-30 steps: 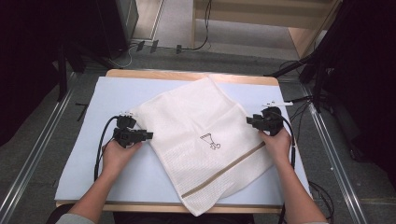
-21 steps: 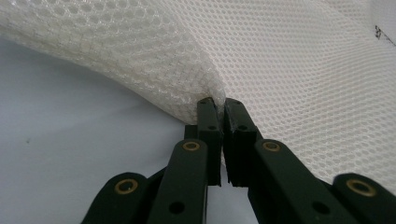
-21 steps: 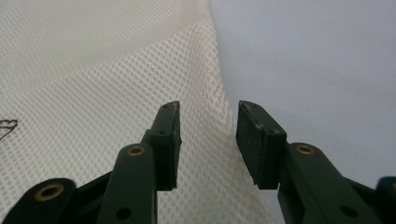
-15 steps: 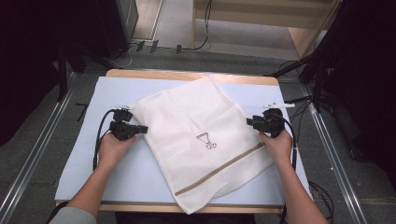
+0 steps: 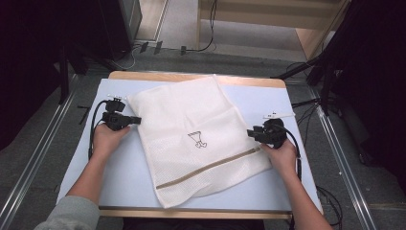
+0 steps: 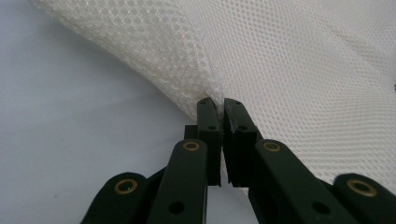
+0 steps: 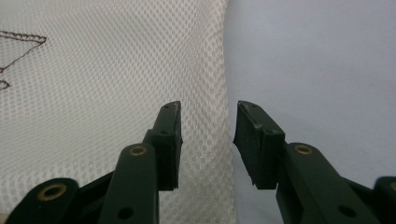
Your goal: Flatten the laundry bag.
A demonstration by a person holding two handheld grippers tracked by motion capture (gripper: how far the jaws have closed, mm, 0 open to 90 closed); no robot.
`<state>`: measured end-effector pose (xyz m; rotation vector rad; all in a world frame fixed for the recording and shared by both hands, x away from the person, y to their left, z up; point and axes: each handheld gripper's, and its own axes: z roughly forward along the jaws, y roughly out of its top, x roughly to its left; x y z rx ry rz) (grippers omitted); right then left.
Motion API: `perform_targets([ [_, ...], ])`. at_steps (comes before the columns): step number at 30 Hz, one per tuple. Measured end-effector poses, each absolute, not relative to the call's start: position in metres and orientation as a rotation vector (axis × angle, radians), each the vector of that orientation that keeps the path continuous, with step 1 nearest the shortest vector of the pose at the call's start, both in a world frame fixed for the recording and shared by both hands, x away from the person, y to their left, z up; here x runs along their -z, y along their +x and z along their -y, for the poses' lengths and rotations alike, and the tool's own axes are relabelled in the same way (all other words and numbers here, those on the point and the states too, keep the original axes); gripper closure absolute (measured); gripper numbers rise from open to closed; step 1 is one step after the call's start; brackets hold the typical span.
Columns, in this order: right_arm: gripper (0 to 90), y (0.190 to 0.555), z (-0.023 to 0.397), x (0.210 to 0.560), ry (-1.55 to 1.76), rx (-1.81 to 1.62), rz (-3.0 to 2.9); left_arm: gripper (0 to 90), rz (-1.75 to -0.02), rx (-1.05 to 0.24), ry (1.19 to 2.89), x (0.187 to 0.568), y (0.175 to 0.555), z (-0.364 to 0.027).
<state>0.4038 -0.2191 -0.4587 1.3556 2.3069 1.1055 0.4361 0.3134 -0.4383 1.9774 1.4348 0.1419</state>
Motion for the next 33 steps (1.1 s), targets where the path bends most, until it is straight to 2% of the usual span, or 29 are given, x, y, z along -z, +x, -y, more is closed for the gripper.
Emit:
perform_targets([
  [2,59.4,0.404,0.217,0.463,1.358,-1.100,-2.311,87.2,-1.443,-0.136,1.971,0.441,0.439,-0.314],
  [5,60.2,0.406,0.214,0.467,1.370,-1.098,-2.328,87.0,-1.449,-0.144,1.980,0.441,0.443,-0.314],
  [7,64.6,0.406,0.209,0.470,1.358,-1.072,-2.354,87.0,-1.448,-0.148,1.972,0.441,0.444,-0.314],
  [10,76.4,0.404,0.203,0.471,1.303,-1.026,-2.387,86.8,-1.444,-0.149,1.967,0.440,0.444,-0.316],
  [16,81.7,0.392,0.197,0.471,1.290,-1.040,-2.424,84.9,-1.451,-0.165,1.944,0.439,0.443,-0.318],
  [22,81.3,0.372,0.189,0.468,1.281,-1.026,-2.448,76.0,-1.457,-0.166,1.923,0.438,0.443,-0.319],
  [26,80.0,0.360,0.179,0.467,1.242,-1.018,-2.485,65.1,-1.449,-0.172,1.919,0.435,0.441,-0.319],
  [29,71.8,0.355,0.174,0.466,1.222,-1.025,-2.494,56.8,-1.443,-0.160,1.922,0.432,0.439,-0.321],
  [33,62.9,0.356,0.177,0.461,1.222,-1.087,-2.456,51.2,-1.417,-0.167,1.901,0.425,0.432,-0.322],
])
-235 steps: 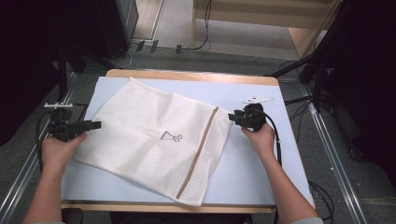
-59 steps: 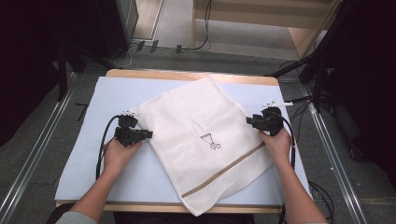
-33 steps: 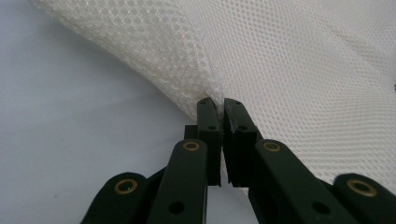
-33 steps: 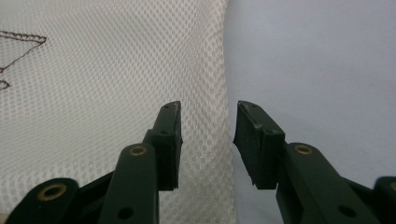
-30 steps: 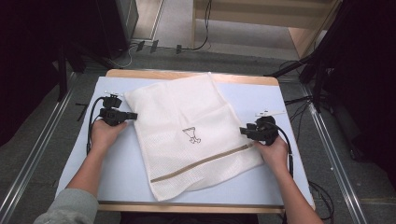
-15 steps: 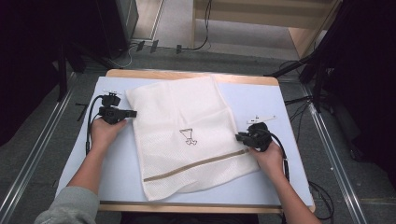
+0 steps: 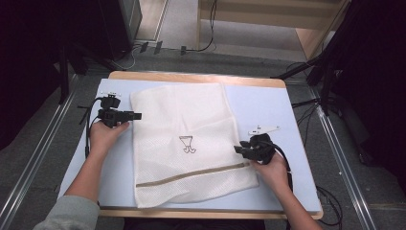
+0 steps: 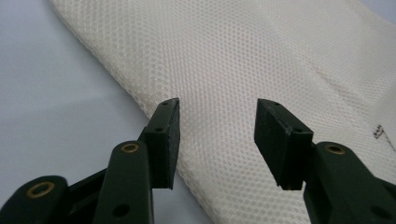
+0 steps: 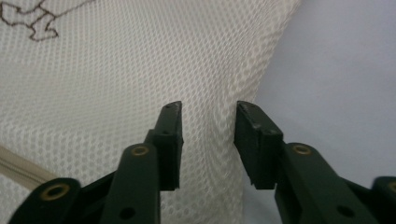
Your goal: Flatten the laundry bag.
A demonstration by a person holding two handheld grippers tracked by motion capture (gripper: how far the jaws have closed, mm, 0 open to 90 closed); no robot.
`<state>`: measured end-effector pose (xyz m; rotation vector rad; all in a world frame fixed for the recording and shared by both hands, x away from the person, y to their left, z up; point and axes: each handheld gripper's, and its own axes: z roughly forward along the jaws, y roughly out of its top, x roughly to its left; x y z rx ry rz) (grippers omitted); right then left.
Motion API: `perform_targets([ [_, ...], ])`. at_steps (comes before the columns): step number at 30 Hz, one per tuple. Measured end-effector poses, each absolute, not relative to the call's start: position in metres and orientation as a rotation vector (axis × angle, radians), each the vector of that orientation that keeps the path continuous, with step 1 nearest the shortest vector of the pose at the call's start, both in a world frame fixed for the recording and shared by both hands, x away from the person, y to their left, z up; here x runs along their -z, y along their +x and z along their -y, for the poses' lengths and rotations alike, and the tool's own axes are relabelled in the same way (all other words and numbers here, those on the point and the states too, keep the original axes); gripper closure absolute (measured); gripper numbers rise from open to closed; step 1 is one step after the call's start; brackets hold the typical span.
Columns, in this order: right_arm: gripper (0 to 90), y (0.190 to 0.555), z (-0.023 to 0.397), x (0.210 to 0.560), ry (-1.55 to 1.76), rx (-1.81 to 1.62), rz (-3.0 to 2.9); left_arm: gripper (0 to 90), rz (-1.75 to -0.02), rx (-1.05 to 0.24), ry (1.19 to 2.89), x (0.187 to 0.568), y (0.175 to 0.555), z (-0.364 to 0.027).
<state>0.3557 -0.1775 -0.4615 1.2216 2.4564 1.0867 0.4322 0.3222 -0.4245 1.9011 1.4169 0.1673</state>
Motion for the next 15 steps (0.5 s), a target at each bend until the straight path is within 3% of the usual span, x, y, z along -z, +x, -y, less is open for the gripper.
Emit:
perform_targets([
  [15,57.1,0.375,0.181,0.457,1.215,-1.145,-2.376,48.6,-1.397,-0.166,1.956,0.421,0.385,-0.316],
])
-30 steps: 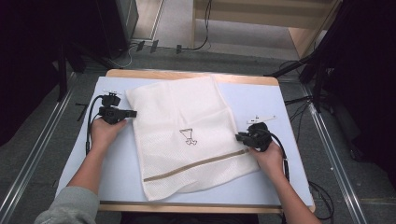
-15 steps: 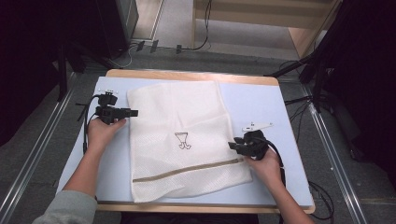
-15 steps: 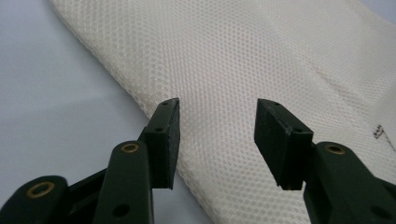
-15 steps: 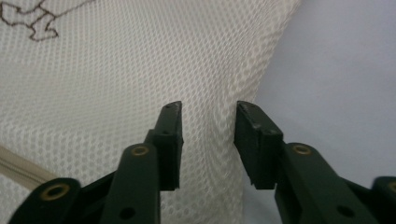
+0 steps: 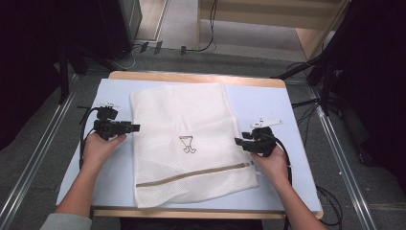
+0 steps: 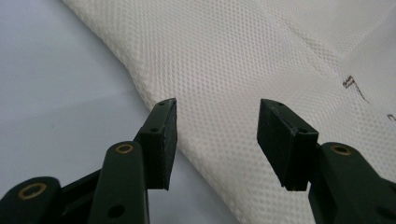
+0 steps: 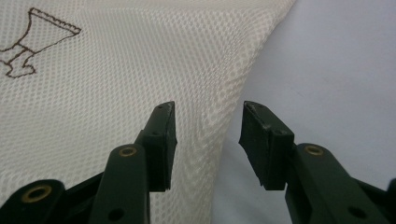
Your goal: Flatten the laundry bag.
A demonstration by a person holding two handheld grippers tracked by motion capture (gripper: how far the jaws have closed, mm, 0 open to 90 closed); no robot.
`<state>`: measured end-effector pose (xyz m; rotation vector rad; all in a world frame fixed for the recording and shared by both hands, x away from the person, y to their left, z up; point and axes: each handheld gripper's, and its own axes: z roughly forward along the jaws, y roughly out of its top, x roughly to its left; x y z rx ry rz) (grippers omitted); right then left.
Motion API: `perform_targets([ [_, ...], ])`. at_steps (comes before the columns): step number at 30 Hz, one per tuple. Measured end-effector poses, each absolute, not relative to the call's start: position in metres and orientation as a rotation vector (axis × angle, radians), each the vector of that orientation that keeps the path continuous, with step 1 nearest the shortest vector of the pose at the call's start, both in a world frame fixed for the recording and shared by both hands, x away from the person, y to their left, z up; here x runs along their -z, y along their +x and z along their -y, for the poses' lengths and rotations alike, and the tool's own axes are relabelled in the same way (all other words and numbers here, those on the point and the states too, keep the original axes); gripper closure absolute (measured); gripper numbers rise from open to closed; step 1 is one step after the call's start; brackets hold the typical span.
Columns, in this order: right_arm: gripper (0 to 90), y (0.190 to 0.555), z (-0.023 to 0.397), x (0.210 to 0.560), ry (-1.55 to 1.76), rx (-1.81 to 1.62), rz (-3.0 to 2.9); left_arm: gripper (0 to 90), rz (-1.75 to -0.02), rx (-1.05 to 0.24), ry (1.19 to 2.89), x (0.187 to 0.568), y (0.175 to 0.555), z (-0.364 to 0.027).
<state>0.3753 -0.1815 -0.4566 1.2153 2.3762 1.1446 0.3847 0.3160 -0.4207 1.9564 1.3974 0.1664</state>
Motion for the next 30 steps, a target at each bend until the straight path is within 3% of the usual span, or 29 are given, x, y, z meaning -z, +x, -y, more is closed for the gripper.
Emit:
perform_targets([
  [13,56.6,0.391,0.176,0.459,1.237,-1.157,-2.371,48.3,-1.399,-0.162,1.973,0.425,0.347,-0.309],
  [26,59.4,0.401,0.170,0.467,1.281,-1.126,-2.424,46.3,-1.448,-0.077,1.992,0.447,0.347,-0.298],
  [30,65.9,0.403,0.171,0.469,1.300,-1.123,-2.448,54.1,-1.445,-0.055,1.986,0.448,0.348,-0.298],
])
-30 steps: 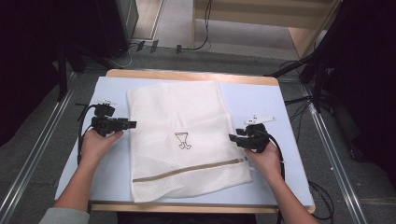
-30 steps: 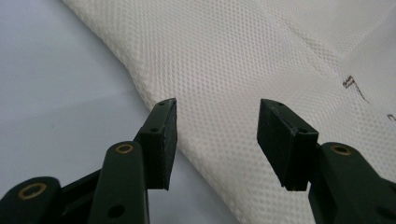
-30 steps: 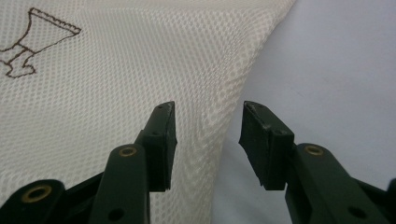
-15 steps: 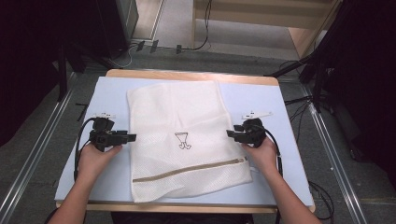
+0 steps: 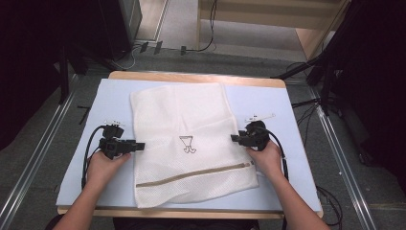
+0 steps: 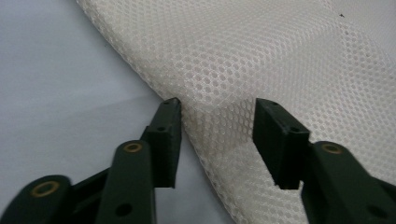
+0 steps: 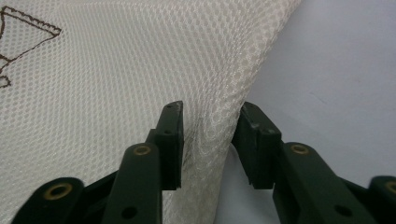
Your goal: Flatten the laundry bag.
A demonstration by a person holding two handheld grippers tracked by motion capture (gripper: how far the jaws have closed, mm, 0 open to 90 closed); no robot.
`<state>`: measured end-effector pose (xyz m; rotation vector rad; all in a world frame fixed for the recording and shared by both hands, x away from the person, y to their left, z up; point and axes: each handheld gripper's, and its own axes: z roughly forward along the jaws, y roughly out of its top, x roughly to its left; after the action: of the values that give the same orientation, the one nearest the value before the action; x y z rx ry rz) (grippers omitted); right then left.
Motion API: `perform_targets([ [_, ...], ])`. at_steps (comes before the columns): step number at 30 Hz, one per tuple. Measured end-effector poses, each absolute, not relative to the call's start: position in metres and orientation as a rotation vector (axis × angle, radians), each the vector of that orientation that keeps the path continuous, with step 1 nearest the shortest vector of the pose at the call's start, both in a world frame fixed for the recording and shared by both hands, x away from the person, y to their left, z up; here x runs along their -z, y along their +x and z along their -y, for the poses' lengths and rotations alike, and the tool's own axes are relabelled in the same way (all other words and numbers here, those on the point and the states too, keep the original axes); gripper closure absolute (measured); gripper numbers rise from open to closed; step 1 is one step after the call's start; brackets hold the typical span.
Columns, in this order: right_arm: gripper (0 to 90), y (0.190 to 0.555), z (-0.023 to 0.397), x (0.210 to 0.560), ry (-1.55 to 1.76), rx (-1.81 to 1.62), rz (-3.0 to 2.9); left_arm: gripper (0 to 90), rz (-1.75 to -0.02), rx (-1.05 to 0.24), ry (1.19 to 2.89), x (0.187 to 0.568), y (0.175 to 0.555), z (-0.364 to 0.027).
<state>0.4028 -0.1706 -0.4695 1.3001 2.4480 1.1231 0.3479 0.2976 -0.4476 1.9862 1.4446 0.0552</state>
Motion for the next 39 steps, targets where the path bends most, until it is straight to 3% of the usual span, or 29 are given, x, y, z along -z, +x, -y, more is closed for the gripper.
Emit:
perform_targets([
  [7,79.5,0.404,0.169,0.469,1.306,-1.075,-2.482,79.8,-1.414,0.037,1.976,0.451,0.354,-0.295],
  [9,81.0,0.403,0.168,0.468,1.305,-1.073,-2.486,83.4,-1.410,0.046,1.970,0.451,0.357,-0.294],
  [29,82.6,0.384,0.179,0.463,1.337,-1.091,-2.443,85.6,-1.392,-0.020,1.990,0.444,0.405,-0.291],
  [39,82.3,0.396,0.167,0.466,1.322,-1.099,-2.407,85.8,-1.424,-0.055,1.973,0.444,0.423,-0.305],
])
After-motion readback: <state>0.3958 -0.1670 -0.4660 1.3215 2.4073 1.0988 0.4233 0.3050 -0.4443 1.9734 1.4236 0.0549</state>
